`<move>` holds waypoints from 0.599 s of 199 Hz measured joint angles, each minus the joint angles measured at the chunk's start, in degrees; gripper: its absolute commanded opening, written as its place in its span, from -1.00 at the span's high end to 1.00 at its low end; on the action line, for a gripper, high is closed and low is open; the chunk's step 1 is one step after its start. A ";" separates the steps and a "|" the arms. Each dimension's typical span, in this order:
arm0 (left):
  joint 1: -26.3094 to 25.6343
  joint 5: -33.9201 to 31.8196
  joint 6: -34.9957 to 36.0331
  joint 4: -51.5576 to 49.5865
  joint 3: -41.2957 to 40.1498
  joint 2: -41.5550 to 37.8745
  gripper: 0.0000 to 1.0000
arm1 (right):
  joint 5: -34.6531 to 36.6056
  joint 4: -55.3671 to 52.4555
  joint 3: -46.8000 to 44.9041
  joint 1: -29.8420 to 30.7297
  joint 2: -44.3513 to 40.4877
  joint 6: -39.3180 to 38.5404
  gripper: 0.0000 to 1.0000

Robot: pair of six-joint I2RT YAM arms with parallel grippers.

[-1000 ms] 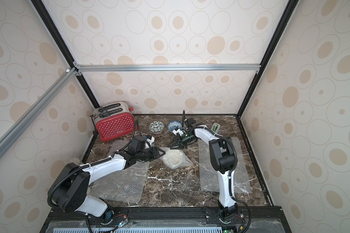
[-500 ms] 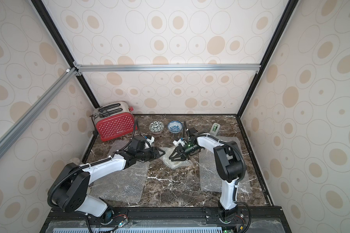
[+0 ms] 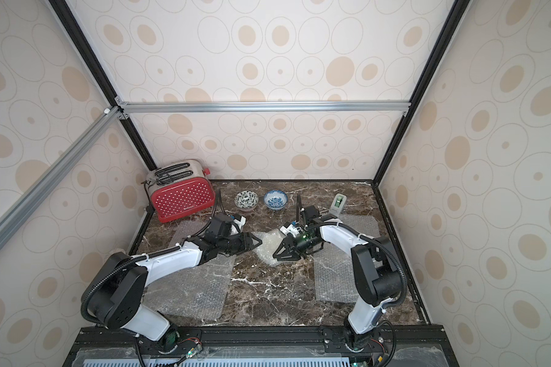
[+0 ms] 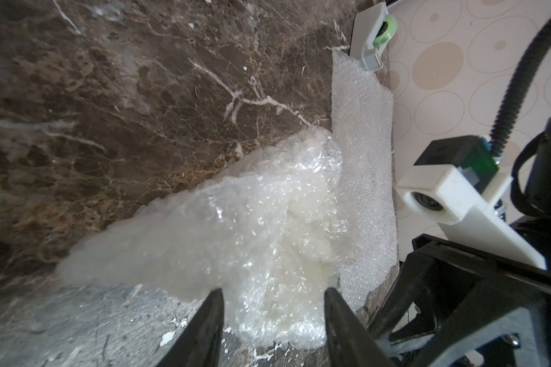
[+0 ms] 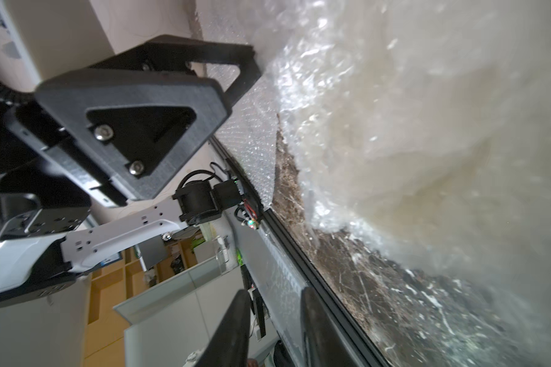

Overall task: Wrap bowls in bubble wrap
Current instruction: Stick the tape on the bubble wrap.

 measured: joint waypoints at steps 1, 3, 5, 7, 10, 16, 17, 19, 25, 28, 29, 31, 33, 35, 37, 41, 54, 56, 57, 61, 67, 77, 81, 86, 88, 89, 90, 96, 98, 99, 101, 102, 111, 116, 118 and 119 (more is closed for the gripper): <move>-0.02 0.00 0.00 0.00 0.04 0.09 -0.01 | 0.20 0.02 0.00 0.02 -0.04 0.09 0.39; -0.07 0.00 0.00 0.00 0.13 0.15 -0.01 | 0.79 0.04 0.00 0.07 -0.11 0.17 0.40; -0.11 0.00 0.00 0.00 0.17 0.20 -0.01 | 1.38 0.07 0.00 0.11 -0.13 0.28 0.40; -0.15 -0.02 0.00 0.02 0.22 0.26 -0.01 | 2.01 0.07 0.00 0.24 -0.22 0.46 0.40; -0.20 -0.02 0.00 0.04 0.33 0.37 -0.01 | 2.86 0.09 0.00 0.35 -0.31 0.72 0.40; -0.31 -0.02 0.00 0.07 0.46 0.52 -0.01 | 4.52 0.28 0.00 0.83 -0.50 1.09 0.41; -0.33 -0.02 0.00 0.07 0.46 0.52 -0.01 | 4.85 0.33 0.00 0.94 -0.55 1.20 0.41; -0.37 -0.02 0.00 0.07 0.48 0.55 -0.01 | 5.42 0.37 0.00 1.18 -0.59 1.33 0.41; -0.48 -0.02 -0.02 0.17 0.52 0.72 -0.01 | 6.80 0.61 0.00 1.86 -0.79 1.55 0.42; -0.52 0.00 -0.02 0.22 0.55 0.83 -0.01 | 7.56 0.81 0.00 2.34 -0.87 1.70 0.42; -0.55 0.00 -0.02 0.22 0.55 0.83 -0.01 | 7.67 0.85 0.00 2.43 -0.90 1.75 0.42; -0.57 0.00 -0.02 0.24 0.57 0.90 -0.01 | 8.07 0.98 0.00 2.69 -0.92 1.88 0.42; -0.63 0.00 -0.02 0.28 0.59 1.01 -0.01 | 8.44 1.16 0.00 2.95 -0.94 2.01 0.43; -0.66 0.02 -0.02 0.33 0.59 1.09 -0.01 | 8.68 1.25 0.00 3.13 -0.98 2.08 0.43; -0.68 0.00 -0.02 0.37 0.61 1.16 -0.01 | 8.96 1.44 0.00 3.34 -1.01 2.32 0.43; -0.76 0.00 -0.04 0.46 0.66 1.40 -0.01 | 9.51 1.86 0.00 3.74 -1.01 2.58 0.43; -0.98 0.07 -0.04 0.55 0.92 2.21 0.00 | 10.95 3.06 0.00 4.59 -1.01 3.50 0.43; -1.01 0.09 -0.04 0.55 0.98 2.36 0.00 | 11.10 3.21 0.00 4.63 -1.01 3.50 0.44; -1.01 0.09 -0.04 0.52 1.01 2.40 0.00 | 11.23 3.34 0.00 4.66 -1.01 3.52 0.43; -1.07 0.13 -0.04 0.55 1.09 2.62 -0.01 | 11.74 3.52 0.04 4.72 -1.01 3.82 0.43; -1.11 0.20 -0.04 0.55 1.18 2.86 -0.01 | 12.52 3.76 0.17 4.72 -1.01 3.96 0.43; -1.18 0.24 -0.04 0.55 1.22 3.08 -0.01 | 13.68 3.91 0.46 4.70 -1.01 4.07 0.43; -1.18 0.24 -0.04 0.52 1.22 3.08 -0.01 | 14.10 3.82 0.66 4.66 -1.01 4.09 0.43; -1.18 0.24 -0.04 0.52 1.22 3.08 -0.01 | 14.64 3.76 0.94 4.61 -1.01 4.09 0.43; -1.18 0.26 -0.04 0.52 1.22 3.08 -0.01 | 14.91 3.76 1.07 4.61 -1.01 4.09 0.44; -1.18 0.26 -0.04 0.55 1.22 3.08 -0.01 | 14.97 3.76 1.11 4.61 -1.01 4.07 0.43; -1.18 0.26 -0.04 0.55 1.22 3.08 -0.01 | 15.08 3.76 1.18 4.61 -1.01 4.07 0.43; -1.20 0.28 -0.04 0.59 1.22 3.08 -0.01 | 15.61 3.72 1.55 4.61 -1.01 4.04 0.44; -1.20 0.28 -0.04 0.59 1.22 3.08 -0.01 | 15.74 3.69 1.64 4.61 -1.01 4.04 0.43; -1.20 0.28 -0.04 0.59 1.22 3.08 -0.01 | 15.80 3.69 1.73 4.61 -1.01 4.04 0.43; -1.20 0.28 -0.04 0.59 1.22 3.08 -0.01 | 15.91 3.69 1.86 4.61 -1.01 4.02 0.43; -1.20 0.28 -0.04 0.59 1.22 3.08 -0.01 | 15.96 3.72 1.88 4.61 -1.01 4.02 0.43; -1.20 0.28 -0.04 0.59 1.22 3.08 -0.01 | 16.24 3.80 2.25 4.61 -1.01 4.00 0.43; -1.20 0.28 -0.04 0.59 1.22 3.08 -0.01 | 16.22 3.87 2.38 4.61 -1.01 4.02 0.43; -1.20 0.28 -0.04 0.61 1.22 3.08 -0.01 | 16.24 3.87 2.40 4.61 -1.01 4.04 0.43; -1.20 0.28 -0.04 0.61 1.22 3.08 0.00 | 16.22 3.89 2.43 4.61 -1.01 4.04 0.43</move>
